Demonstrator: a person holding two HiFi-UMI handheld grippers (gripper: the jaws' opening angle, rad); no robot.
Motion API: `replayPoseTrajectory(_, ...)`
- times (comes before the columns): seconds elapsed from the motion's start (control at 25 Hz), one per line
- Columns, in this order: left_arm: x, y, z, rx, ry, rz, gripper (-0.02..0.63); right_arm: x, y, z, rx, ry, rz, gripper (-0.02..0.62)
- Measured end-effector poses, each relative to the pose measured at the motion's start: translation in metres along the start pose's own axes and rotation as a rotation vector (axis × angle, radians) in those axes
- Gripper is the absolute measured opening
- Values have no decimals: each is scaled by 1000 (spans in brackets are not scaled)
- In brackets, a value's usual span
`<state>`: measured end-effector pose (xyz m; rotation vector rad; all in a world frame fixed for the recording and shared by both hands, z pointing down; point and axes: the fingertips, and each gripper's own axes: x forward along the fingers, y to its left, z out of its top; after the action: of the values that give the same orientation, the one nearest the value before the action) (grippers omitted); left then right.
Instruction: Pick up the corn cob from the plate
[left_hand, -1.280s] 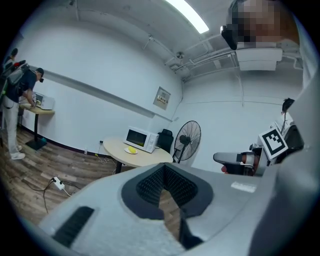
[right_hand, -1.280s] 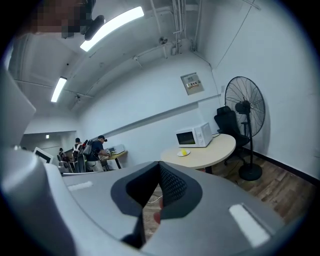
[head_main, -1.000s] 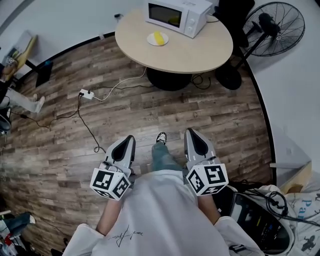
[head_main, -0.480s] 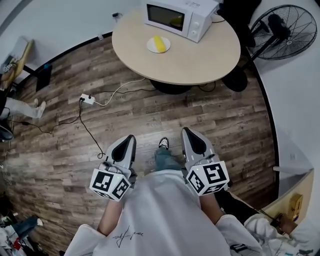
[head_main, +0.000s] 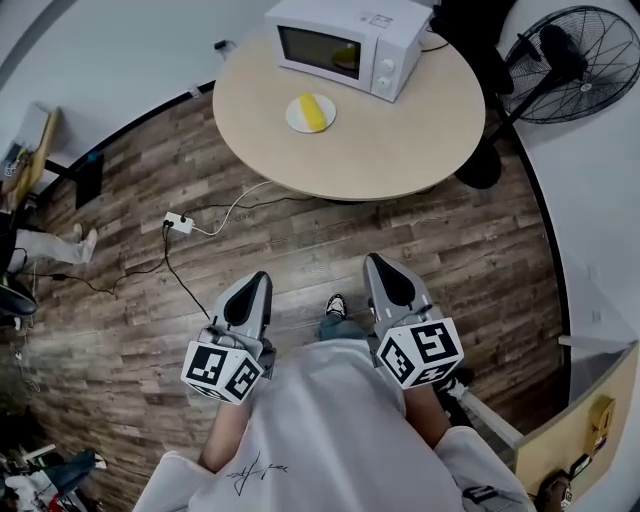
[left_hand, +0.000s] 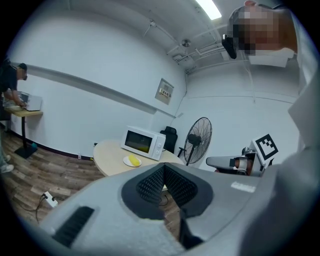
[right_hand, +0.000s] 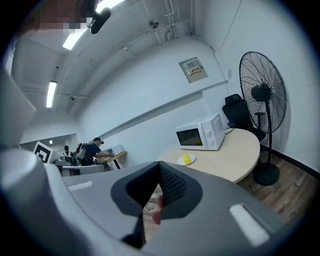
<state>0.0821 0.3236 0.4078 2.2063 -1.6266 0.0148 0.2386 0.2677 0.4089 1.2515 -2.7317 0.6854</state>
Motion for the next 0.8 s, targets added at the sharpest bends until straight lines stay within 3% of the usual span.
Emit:
replayPoseTrajectory(0.52,40,20,14,-37,1,21,0,51,-11,11,-15,61,66,14)
replayPoseTrajectory(0.8,57,35,9,-64,26,9,0,68,-30,6,-1,88,4,14)
